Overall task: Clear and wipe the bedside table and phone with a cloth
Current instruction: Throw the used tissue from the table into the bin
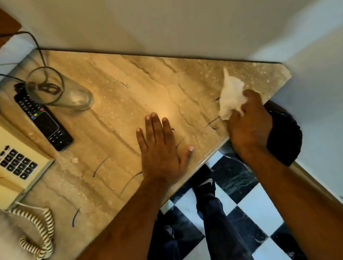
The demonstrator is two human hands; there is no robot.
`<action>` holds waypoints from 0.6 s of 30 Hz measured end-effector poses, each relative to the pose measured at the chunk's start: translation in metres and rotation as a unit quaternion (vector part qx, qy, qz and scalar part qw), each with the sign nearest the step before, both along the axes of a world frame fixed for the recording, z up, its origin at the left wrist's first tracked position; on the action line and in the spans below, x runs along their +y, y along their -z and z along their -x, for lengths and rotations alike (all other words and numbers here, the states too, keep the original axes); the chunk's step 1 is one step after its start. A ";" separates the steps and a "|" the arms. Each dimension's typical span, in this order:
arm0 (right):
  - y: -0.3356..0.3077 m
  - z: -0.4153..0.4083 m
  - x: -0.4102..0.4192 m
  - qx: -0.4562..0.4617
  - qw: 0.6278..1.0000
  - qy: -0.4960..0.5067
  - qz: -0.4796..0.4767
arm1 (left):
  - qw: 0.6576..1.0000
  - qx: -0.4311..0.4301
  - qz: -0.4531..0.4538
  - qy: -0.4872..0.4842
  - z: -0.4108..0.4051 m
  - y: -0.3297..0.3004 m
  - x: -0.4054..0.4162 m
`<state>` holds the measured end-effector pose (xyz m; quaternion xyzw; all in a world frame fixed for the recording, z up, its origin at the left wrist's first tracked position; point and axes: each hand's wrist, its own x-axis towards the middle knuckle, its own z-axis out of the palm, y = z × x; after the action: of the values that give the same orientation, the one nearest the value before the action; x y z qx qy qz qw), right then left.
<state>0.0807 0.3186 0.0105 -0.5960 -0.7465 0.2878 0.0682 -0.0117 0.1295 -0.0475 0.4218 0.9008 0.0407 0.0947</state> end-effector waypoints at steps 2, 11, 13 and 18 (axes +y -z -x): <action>0.006 -0.037 0.016 -0.044 0.998 0.025 -0.033 | 1.000 0.016 -0.007 0.008 0.001 0.007 -0.002; 0.062 -0.104 0.052 -0.144 0.975 0.110 0.129 | 0.999 0.036 -0.027 0.012 0.001 0.008 -0.004; 0.076 -0.105 0.057 -0.139 0.970 0.079 0.183 | 0.999 0.036 -0.028 0.013 0.001 0.007 -0.004; 0.084 -0.103 0.051 -0.118 0.966 0.145 0.177 | 0.999 0.022 -0.023 0.013 0.002 0.004 -0.002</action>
<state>0.1835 0.3700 -0.0731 -0.7303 -0.5920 0.3299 -0.0864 -0.0135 0.1279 -0.0514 0.4360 0.8960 0.0509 0.0662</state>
